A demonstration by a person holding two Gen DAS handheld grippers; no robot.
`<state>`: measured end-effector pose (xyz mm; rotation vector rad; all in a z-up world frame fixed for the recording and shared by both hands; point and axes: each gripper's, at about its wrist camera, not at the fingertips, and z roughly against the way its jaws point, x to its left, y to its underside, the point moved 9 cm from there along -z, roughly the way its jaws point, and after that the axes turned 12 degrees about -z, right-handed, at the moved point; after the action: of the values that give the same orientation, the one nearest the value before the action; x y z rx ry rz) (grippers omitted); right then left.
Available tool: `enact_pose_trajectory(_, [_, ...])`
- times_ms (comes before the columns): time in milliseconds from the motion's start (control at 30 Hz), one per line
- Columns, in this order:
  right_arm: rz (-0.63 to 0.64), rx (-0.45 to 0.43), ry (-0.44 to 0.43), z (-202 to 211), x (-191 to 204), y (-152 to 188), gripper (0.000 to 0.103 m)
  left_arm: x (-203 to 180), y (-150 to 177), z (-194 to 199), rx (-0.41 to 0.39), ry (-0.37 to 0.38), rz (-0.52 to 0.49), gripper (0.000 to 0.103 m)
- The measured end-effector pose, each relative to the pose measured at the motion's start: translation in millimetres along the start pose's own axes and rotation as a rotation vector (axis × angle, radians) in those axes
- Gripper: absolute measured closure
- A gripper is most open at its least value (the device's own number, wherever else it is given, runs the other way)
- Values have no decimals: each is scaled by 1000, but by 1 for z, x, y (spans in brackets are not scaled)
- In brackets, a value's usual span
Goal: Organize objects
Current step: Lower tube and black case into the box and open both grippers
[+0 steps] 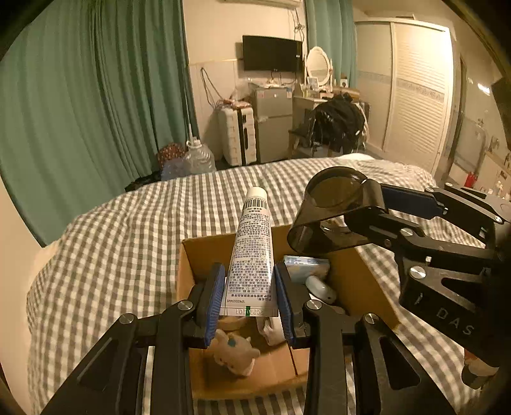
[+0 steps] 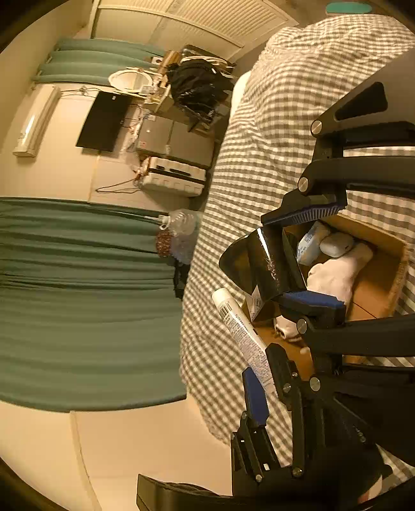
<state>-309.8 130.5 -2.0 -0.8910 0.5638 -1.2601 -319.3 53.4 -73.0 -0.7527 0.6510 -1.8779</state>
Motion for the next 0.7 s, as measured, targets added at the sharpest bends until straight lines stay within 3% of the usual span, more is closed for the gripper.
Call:
enact_pose_trajectory(333, [-53, 135, -5, -82, -22, 39, 66, -3, 40, -55, 94, 42, 42, 71])
enact_pose_trajectory(700, [-97, 234, 4, -96, -23, 81, 66, -17, 57, -65, 131, 35, 4, 69])
